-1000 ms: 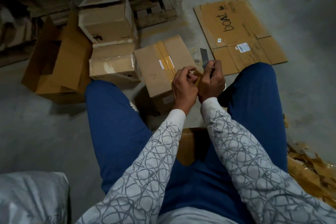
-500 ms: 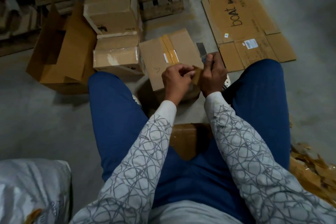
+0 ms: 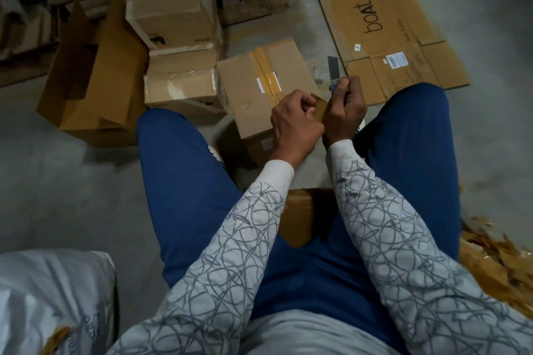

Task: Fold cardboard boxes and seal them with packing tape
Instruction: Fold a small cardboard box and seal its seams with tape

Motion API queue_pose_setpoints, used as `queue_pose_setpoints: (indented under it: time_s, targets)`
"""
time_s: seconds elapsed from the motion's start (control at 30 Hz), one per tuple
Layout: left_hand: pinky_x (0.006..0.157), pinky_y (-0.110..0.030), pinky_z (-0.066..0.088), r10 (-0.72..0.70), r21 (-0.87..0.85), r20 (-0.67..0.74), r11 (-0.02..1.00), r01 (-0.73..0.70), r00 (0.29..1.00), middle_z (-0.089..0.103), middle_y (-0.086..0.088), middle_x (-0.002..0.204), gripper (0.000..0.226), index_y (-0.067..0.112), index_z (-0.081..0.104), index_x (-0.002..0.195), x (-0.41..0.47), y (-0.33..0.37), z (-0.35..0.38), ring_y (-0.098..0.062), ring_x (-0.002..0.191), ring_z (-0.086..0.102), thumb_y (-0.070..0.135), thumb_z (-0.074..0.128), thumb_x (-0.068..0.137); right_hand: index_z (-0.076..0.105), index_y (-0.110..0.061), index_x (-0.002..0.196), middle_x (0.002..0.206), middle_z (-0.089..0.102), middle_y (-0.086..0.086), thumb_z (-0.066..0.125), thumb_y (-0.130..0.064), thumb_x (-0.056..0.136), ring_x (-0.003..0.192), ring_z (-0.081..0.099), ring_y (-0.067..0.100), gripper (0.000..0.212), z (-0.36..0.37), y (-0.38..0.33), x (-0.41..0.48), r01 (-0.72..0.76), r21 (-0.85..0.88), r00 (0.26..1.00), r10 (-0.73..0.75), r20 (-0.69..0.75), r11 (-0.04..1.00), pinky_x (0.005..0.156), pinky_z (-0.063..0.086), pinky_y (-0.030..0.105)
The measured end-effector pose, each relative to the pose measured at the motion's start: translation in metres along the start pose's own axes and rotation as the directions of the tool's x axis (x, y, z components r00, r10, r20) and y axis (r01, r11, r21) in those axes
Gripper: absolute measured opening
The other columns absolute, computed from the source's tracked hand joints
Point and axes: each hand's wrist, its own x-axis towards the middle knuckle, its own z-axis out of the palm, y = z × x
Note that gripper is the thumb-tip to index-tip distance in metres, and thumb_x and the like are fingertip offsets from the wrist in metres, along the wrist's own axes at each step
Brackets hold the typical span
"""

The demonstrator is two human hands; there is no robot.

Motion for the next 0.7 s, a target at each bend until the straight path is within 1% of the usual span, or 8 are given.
queue_pose_setpoints:
  time_s: [0.07,0.17,0.23,0.33,0.4,0.47,0.57,0.7]
  targets:
    - [0.073,-0.026,0.046,0.020,0.009,-0.028,1.000,-0.019,0.999,0.070,-0.006,0.090,0.015,0.009,0.069,0.090,-0.002,0.001,0.006,-0.021,0.082,0.062,-0.002,0.068,0.079,0.059,-0.003,0.087,0.072,0.055,-0.010,0.043,-0.018,0.104,0.062,0.047,-0.005,0.027,0.000,-0.001,0.001,-0.021,0.004,0.999,0.021,-0.026,1.000,0.059,0.038,0.027]
    - [0.076,-0.026,0.042,-0.006,-0.009,-0.047,1.000,0.005,0.999,0.064,-0.009,0.095,0.011,0.009,0.069,0.093,0.001,-0.002,0.009,-0.022,0.088,0.059,0.003,0.069,0.084,0.059,-0.003,0.088,0.069,0.052,-0.013,0.043,-0.020,0.105,0.061,0.048,-0.006,0.028,0.000,-0.005,0.005,-0.027,-0.010,0.999,0.027,-0.038,1.000,0.057,0.037,0.024]
    - [0.077,-0.030,0.047,-0.020,-0.020,-0.044,1.000,0.019,0.999,0.064,-0.008,0.094,0.007,0.009,0.069,0.091,0.004,-0.006,0.009,-0.022,0.087,0.060,0.006,0.072,0.085,0.059,-0.003,0.088,0.070,0.053,-0.013,0.043,-0.020,0.105,0.062,0.049,-0.006,0.029,0.001,-0.006,0.005,-0.019,-0.011,0.999,0.018,-0.031,1.000,0.057,0.037,0.021]
    - [0.079,-0.035,0.053,-0.038,-0.030,-0.043,0.999,0.037,0.998,0.066,-0.005,0.090,0.005,0.011,0.072,0.087,0.008,-0.011,0.009,-0.020,0.082,0.061,0.009,0.075,0.084,0.059,-0.003,0.089,0.072,0.056,-0.008,0.042,-0.020,0.106,0.061,0.048,-0.001,0.029,0.001,-0.003,0.004,-0.008,-0.017,1.000,0.007,-0.026,1.000,0.057,0.037,0.024]
    - [0.078,-0.037,0.055,-0.046,-0.044,-0.053,0.998,0.043,0.998,0.068,-0.003,0.087,0.005,0.014,0.073,0.084,0.010,-0.013,0.008,-0.018,0.080,0.063,0.010,0.077,0.084,0.059,-0.003,0.089,0.072,0.056,-0.005,0.042,-0.019,0.106,0.060,0.047,0.005,0.029,0.002,-0.003,0.005,0.007,-0.024,1.000,-0.008,-0.021,1.000,0.056,0.036,0.026]
    - [0.077,-0.036,0.056,-0.060,-0.059,-0.050,0.997,0.057,0.997,0.071,-0.002,0.085,0.004,0.014,0.075,0.083,0.012,-0.015,0.008,-0.017,0.080,0.065,0.012,0.077,0.084,0.059,-0.004,0.090,0.073,0.057,-0.004,0.042,-0.020,0.106,0.062,0.048,0.007,0.029,0.002,-0.003,0.006,0.020,-0.044,1.000,-0.021,-0.020,0.999,0.056,0.036,0.026]
    - [0.076,-0.034,0.055,-0.073,-0.043,-0.050,0.997,0.071,0.996,0.073,-0.002,0.084,0.004,0.013,0.076,0.081,0.014,-0.013,0.010,-0.019,0.079,0.066,0.011,0.077,0.084,0.060,-0.004,0.090,0.074,0.058,-0.006,0.043,-0.020,0.105,0.064,0.050,0.007,0.028,0.002,-0.003,0.006,0.015,-0.059,1.000,-0.017,-0.026,0.998,0.055,0.035,0.018]
    - [0.069,-0.033,0.051,-0.077,-0.054,-0.103,0.996,0.072,0.992,0.070,-0.005,0.078,0.010,0.011,0.072,0.074,0.008,-0.011,0.018,-0.021,0.074,0.063,0.005,0.076,0.082,0.060,-0.006,0.090,0.072,0.056,-0.009,0.043,-0.021,0.106,0.064,0.050,0.006,0.027,0.001,0.003,0.003,-0.029,-0.053,0.998,0.026,-0.054,0.998,0.054,0.034,0.016]
